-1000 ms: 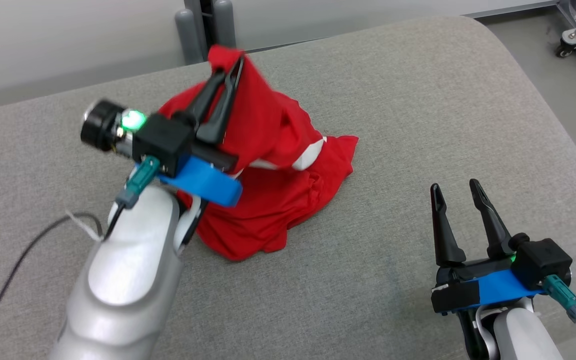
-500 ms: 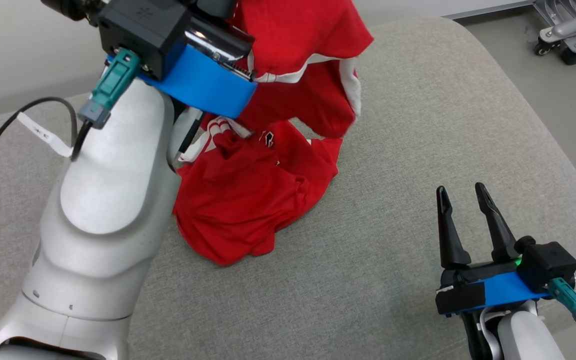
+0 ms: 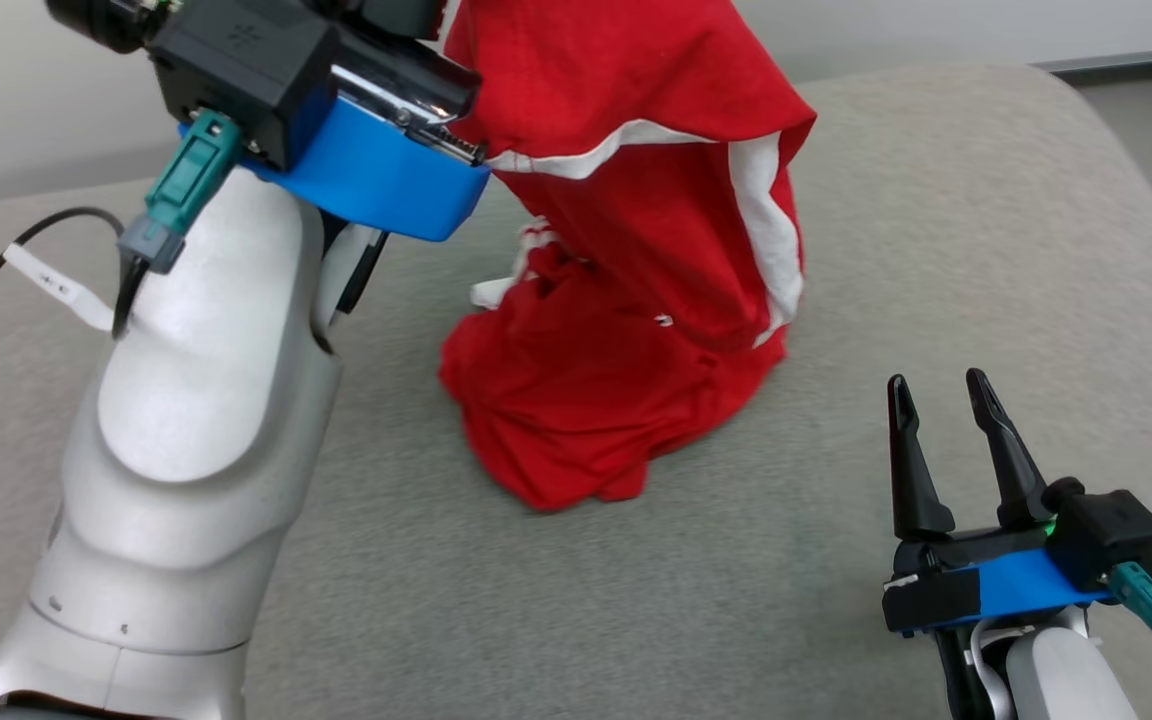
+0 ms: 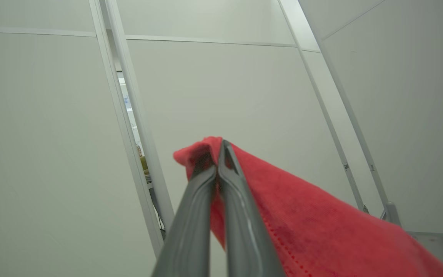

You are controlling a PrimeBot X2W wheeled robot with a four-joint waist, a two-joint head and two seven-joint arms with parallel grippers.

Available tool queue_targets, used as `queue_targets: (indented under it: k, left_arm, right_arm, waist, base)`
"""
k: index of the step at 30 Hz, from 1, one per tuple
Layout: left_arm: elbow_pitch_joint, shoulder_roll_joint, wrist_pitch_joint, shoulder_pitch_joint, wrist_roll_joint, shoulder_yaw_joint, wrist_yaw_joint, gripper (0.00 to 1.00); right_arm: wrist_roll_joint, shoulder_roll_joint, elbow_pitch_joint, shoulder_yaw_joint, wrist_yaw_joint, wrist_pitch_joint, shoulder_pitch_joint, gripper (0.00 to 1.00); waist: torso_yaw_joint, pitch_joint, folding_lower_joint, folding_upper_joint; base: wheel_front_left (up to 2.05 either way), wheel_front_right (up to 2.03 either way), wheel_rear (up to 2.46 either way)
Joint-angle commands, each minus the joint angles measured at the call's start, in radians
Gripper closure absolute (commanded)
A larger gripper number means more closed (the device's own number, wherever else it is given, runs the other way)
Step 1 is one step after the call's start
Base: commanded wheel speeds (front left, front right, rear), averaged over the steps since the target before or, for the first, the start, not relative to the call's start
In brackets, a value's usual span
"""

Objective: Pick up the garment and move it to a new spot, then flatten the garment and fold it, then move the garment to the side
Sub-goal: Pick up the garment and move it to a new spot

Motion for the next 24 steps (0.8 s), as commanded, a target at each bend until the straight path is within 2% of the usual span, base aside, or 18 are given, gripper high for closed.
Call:
queue_targets:
  k: [1,3,6,9,10,11,13,24]
  left_arm:
    - [-0.008,0.011,-0.003,0.018,-0.004,0.011,0.006,1.00]
    - [-0.011,0.018,-0.003,0.023,-0.003,0.017,0.009,1.00]
    - [-0.023,0.033,-0.003,0.043,-0.010,0.037,0.016,1.00]
    - [-0.032,0.044,-0.003,0.062,-0.013,0.054,0.023,1.00]
    - [-0.032,0.044,-0.003,0.062,-0.013,0.054,0.023,1.00]
    - [-0.038,0.053,-0.003,0.076,-0.017,0.066,0.027,1.00]
    - [-0.041,0.063,-0.003,0.090,-0.019,0.078,0.029,1.00]
    - [-0.059,0.103,-0.003,0.189,-0.039,0.148,0.053,1.00]
  right_arm:
    - [-0.012,0.001,-0.008,-0.006,0.000,-0.001,0.001,0.00]
    - [-0.014,0.001,-0.007,-0.003,0.000,-0.001,-0.001,0.00]
    - [-0.026,0.001,-0.011,-0.012,0.000,-0.001,0.004,0.00]
    - [-0.036,0.000,-0.010,-0.013,0.000,-0.001,0.005,0.00]
    - [-0.036,0.000,-0.010,-0.013,0.000,-0.001,0.005,0.00]
    - [-0.044,0.000,-0.010,-0.010,0.000,-0.001,0.007,0.00]
    - [-0.045,-0.001,-0.008,-0.006,0.000,-0.001,0.007,0.00]
    - [-0.059,-0.015,-0.016,0.005,0.000,-0.001,0.017,0.00]
  waist:
    - [0.087,0.001,0.0000,-0.0001]
    - [0.106,0.001,0.0000,-0.0001]
    - [0.202,0.001,0.0000,-0.0001]
    - [0.271,-0.002,0.0000,-0.0001]
    - [0.271,-0.002,0.0000,-0.0001]
    - [0.313,-0.006,0.0000,-0.0001]
    - [0.350,-0.010,0.0000,-0.0001]
    - [0.501,-0.015,0.0000,-0.0001]
  base:
    - [0.00,0.00,0.00]
    - [0.00,0.00,0.00]
    - [0.00,0.00,0.00]
    - [0.00,0.00,0.00]
    - [0.00,0.00,0.00]
    - [0.00,0.00,0.00]
    - [0.00,0.00,0.00]
    - [0.00,0.00,0.00]
